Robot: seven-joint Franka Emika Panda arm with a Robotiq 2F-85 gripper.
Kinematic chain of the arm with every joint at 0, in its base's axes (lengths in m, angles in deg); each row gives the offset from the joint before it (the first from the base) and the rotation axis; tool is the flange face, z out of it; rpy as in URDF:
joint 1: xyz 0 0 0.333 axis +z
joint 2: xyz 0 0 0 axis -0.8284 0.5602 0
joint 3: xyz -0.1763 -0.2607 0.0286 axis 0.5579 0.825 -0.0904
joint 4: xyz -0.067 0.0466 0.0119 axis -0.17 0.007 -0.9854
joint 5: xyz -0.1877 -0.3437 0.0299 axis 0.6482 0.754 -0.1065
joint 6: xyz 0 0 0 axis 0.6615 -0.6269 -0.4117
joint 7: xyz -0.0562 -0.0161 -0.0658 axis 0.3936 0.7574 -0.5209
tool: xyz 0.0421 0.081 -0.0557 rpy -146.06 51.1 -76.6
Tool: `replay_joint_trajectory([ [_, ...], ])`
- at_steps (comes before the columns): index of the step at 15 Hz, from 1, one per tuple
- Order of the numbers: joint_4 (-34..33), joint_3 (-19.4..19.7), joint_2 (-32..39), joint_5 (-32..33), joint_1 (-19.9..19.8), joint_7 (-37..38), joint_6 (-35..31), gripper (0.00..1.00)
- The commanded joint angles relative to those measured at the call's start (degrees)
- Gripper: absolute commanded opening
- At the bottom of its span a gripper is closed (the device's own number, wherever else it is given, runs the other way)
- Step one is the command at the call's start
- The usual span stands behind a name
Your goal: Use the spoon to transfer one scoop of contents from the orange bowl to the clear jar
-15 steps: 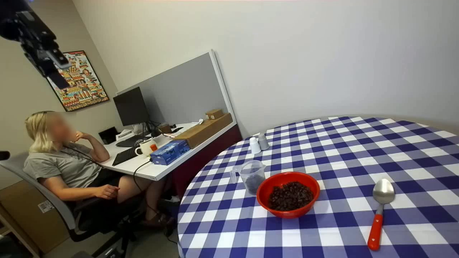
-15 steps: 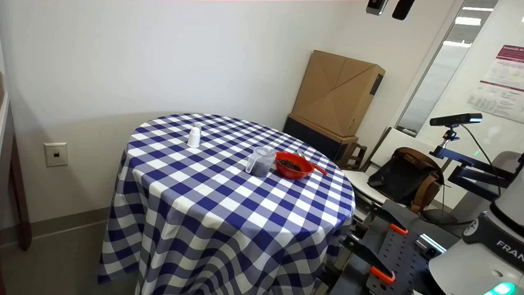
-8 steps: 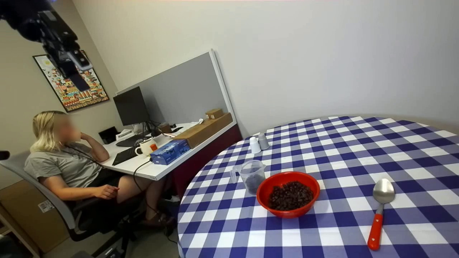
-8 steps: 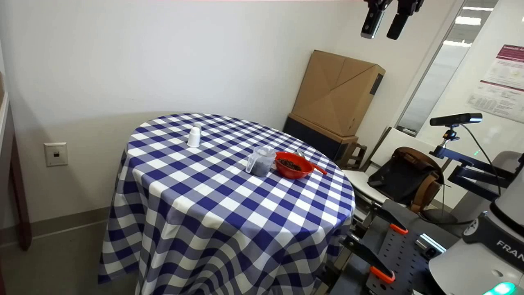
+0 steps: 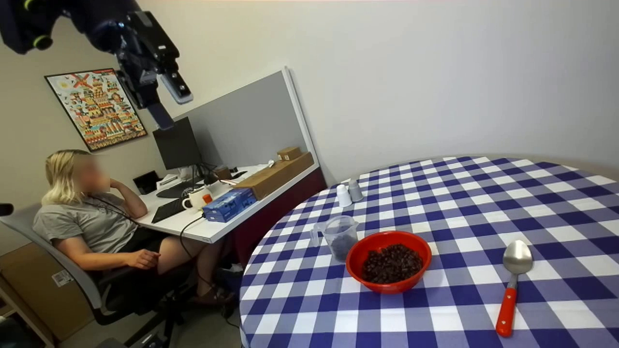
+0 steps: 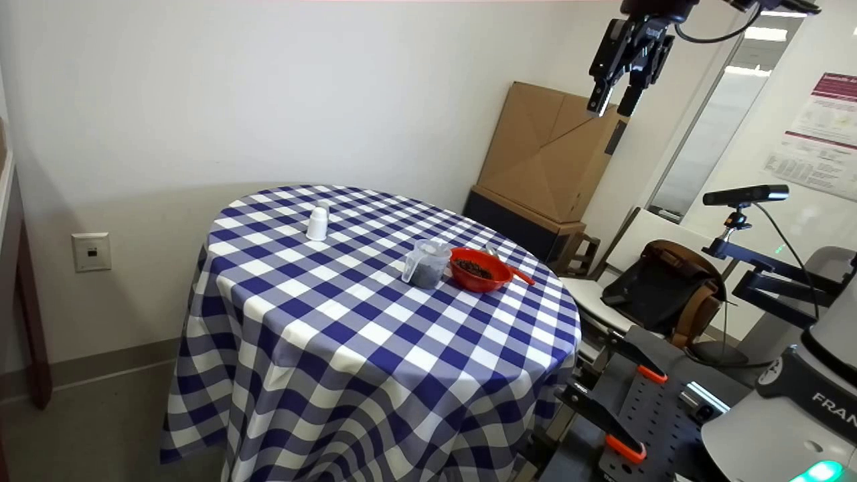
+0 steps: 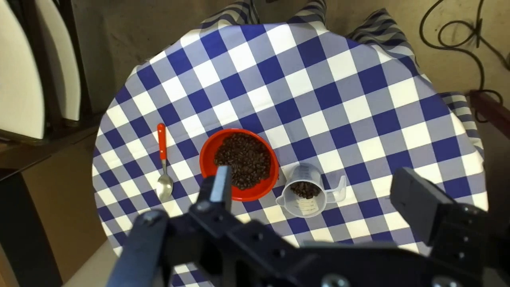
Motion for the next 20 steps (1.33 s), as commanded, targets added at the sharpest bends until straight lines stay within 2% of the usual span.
replay_joint_trajectory([
  [1,-1.63,6.74,5.11,-1.77,-1.2,-7.37,-2.77,1.0],
  [3,-3.01,8.6,7.91,-2.16,-2.35,-7.98,-2.62,1.0],
  [4,-0.71,6.65,4.33,-1.0,-2.39,-6.16,-2.25,1.0],
  [6,-1.46,7.89,6.41,-1.18,-3.07,-7.15,-2.43,1.0],
  [10,-2.18,7.91,7.41,-1.33,-3.03,-7.16,-2.43,1.0],
  [12,-1.81,7.74,9.65,-0.15,-3.73,-5.53,-7.43,1.0],
  [14,-2.81,8.17,14.57,1.28,-5.44,-4.01,-15.39,1.0],
  [17,-7.09,9.55,25.6,3.93,-10.23,-0.91,-26.84,1.0],
  [20,-12.75,11.05,35.8,6.78,-13.82,1.46,-30.49,1.0],
])
